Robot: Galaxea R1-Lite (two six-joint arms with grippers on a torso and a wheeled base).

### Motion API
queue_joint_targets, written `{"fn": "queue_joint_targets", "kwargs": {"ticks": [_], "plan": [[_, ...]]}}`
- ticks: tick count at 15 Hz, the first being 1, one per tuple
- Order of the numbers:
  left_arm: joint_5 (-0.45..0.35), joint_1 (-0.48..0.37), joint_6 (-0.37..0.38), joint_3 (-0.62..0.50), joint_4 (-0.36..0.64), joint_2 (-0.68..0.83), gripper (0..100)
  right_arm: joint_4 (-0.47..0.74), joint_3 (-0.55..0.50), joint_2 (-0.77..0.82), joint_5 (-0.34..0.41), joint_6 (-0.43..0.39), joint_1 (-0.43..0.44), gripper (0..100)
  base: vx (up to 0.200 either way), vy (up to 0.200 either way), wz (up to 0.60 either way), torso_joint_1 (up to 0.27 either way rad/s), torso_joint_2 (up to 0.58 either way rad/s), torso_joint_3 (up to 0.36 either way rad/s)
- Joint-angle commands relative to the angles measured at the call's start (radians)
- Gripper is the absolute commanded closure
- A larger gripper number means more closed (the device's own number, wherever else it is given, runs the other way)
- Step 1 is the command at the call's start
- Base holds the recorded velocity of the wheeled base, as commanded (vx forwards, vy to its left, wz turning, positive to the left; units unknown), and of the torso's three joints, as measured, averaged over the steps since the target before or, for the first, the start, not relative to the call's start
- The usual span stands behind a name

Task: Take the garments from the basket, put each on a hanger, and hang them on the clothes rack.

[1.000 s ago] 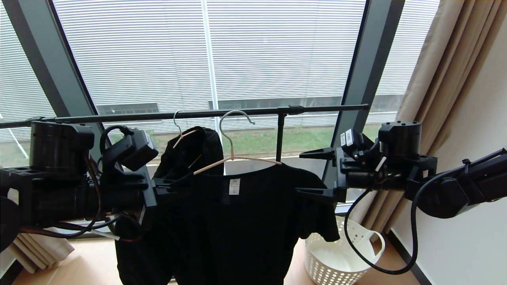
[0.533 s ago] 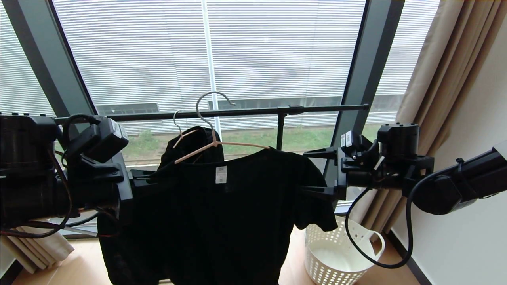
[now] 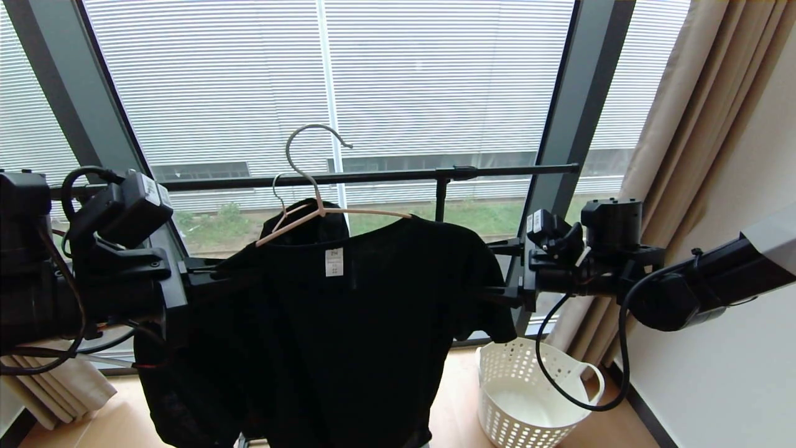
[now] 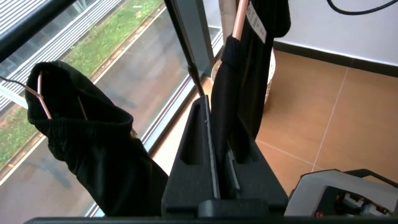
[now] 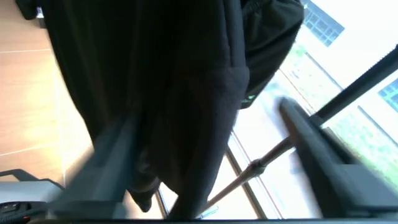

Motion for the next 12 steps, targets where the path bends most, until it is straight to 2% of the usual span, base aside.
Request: {"fn": "queue_joint_targets", "kwargs": {"ticks": [1, 8, 12], "plan": [[0.000, 0.001, -0.001, 0.000, -0.001, -0.004, 100, 0.000, -0.012, 0.019, -0.006, -0.001, -0.008, 100, 0.000, 0.000, 0.00, 0.000, 0.00, 0.000], [-0.026, 0.059, 0.001, 0.034, -0.001, -0.043, 100, -0.001, -0.073, 0.044, -0.004, -0.001, -0.078, 100, 0.000, 0.000, 0.00, 0.000, 0.00, 0.000], [-0.024, 0.056, 0.001, 0.038, -0.001, -0.038, 100, 0.000, -0.061, 0.039, -0.003, -0.001, -0.071, 100, 0.000, 0.000, 0.00, 0.000, 0.00, 0.000]]}}
